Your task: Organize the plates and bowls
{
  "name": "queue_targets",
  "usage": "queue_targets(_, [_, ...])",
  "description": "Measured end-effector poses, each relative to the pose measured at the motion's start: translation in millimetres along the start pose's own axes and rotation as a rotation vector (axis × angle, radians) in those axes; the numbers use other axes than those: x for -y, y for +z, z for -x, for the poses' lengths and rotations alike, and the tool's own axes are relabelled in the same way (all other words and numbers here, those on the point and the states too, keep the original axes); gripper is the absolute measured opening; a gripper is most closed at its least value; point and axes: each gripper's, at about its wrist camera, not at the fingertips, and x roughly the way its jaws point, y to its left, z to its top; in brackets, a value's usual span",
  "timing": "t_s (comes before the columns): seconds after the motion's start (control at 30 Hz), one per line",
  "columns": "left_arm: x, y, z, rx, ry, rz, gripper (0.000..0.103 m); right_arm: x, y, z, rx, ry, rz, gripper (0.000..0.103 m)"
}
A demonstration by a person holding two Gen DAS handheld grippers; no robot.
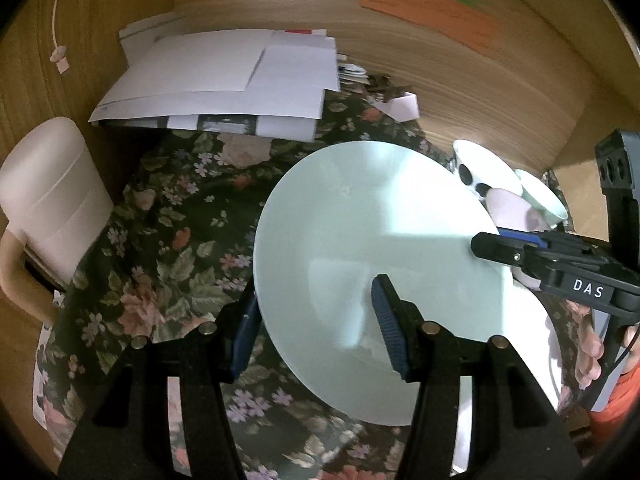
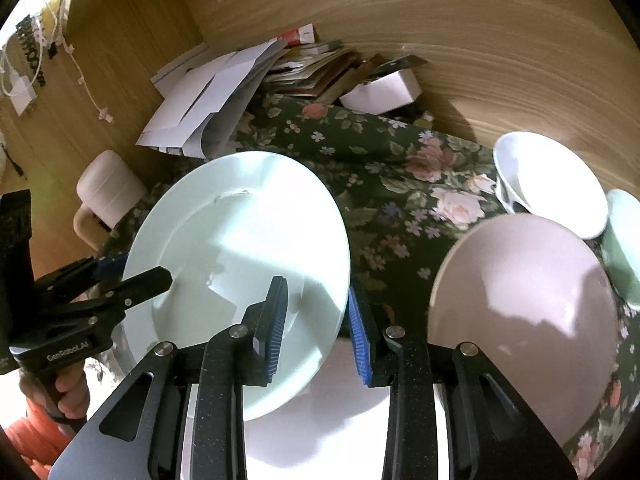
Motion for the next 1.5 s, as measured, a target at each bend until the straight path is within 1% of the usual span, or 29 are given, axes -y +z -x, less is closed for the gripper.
queue_targets(0.53, [45.0,-27.4,21.2,0.022,-0.034,-0.041,0.054,9.7,-38.3,45.9,0.05,-0.028,-0.019,0.027])
queue_targets(0.9, [66.1,-44.8,28.9,0.015,-0.056,-0.067,0.054,19.1,-62.2,66.0,0.1,-0.021,-0.068,0.027])
queue_targets(1.3, [78.1,-65.0,25.8,-0.02,-0.085,-0.074,0.054,27.1,-85.8,72.9,0.094,-0.035,-0.101,0.027])
queue_targets(1.5, [79.8,-72.0,19.6,-0.043,-0.095,-0.073,0.054,33.2,-96.5,68.7,0.072,-0.04,-0.125,0.027])
